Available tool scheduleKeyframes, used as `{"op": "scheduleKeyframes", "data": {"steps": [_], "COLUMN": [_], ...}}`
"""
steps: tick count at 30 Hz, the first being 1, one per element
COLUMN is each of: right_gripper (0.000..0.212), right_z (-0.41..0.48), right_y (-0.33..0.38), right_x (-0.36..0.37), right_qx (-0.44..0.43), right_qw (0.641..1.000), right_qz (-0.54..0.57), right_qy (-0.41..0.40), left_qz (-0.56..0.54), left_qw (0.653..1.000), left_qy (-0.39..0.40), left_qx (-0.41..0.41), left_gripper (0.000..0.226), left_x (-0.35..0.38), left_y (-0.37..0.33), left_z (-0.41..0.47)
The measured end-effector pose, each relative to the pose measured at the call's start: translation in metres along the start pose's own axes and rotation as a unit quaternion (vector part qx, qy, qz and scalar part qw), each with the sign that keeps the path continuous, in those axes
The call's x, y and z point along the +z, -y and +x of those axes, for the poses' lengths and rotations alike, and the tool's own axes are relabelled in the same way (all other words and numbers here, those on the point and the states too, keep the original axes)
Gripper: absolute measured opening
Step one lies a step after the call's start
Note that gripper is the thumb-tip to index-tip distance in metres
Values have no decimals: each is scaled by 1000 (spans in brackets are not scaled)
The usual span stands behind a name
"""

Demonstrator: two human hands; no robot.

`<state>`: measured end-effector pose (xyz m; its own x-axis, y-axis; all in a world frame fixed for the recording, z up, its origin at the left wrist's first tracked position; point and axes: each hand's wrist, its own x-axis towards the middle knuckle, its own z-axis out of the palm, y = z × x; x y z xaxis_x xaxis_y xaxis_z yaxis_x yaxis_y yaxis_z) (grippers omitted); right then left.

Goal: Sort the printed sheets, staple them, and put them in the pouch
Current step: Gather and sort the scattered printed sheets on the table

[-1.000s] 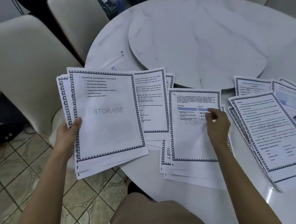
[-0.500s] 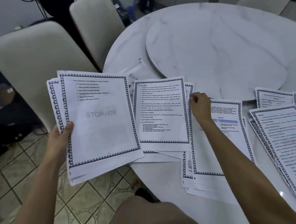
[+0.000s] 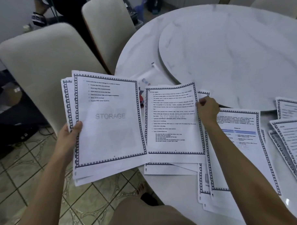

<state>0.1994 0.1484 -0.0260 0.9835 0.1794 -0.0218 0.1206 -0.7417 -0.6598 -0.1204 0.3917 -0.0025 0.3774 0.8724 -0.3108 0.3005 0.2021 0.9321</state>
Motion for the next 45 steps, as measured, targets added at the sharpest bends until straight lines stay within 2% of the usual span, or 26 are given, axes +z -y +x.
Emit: {"op": "scheduleKeyframes", "data": {"steps": [5,10,13,15,17,18,19,20,24,26,29,32,36,41,45], "right_gripper": [17,4,8,2,40,58,62,58,26,12,12,21,21,18,23], "right_z": [-7,-6,-3,1,4,5,6,7,6,3,-3,-10,-19,-22,-30], "right_y": [18,28,29,25,19,15,8,2,-35,-57,-95,-130,-160,-178,-162], "right_x": [-9,-25,-42,-55,-68,-73,-76,-80,-94,-104,-119,-133,-144,-155,-158], "right_qx": [-36,-1,49,91,122,123,124,131,167,170,151,108,109,116,71], "right_qw": [983,955,907,850,790,774,765,764,801,847,928,976,987,988,993], "right_qz": [172,291,411,506,580,599,608,607,554,491,338,189,109,92,77], "right_qy": [57,65,84,116,158,167,171,175,153,113,46,-13,-42,-35,-58], "left_qz": [3,-8,-8,-11,-16,-20,-25,-26,-34,-29,-22,-25,-58,-82,-100], "left_qw": [1000,999,998,997,997,997,997,997,996,996,996,995,992,989,986], "left_qy": [11,49,64,73,69,65,62,62,73,78,74,83,108,116,124], "left_qx": [8,18,23,24,30,32,34,35,39,40,46,48,31,41,45], "left_gripper": [30,18,12,12,13,14,15,15,15,15,14,14,17,14,14], "left_x": [8,24,29,33,39,42,46,49,63,69,75,84,98,104,110], "left_y": [-5,-12,-15,-18,-20,-22,-23,-23,-21,-19,-17,-15,-20,-25,-29], "left_z": [7,4,2,0,-4,-7,-11,-14,-28,-34,-42,-51,-70,-80,-83]}}
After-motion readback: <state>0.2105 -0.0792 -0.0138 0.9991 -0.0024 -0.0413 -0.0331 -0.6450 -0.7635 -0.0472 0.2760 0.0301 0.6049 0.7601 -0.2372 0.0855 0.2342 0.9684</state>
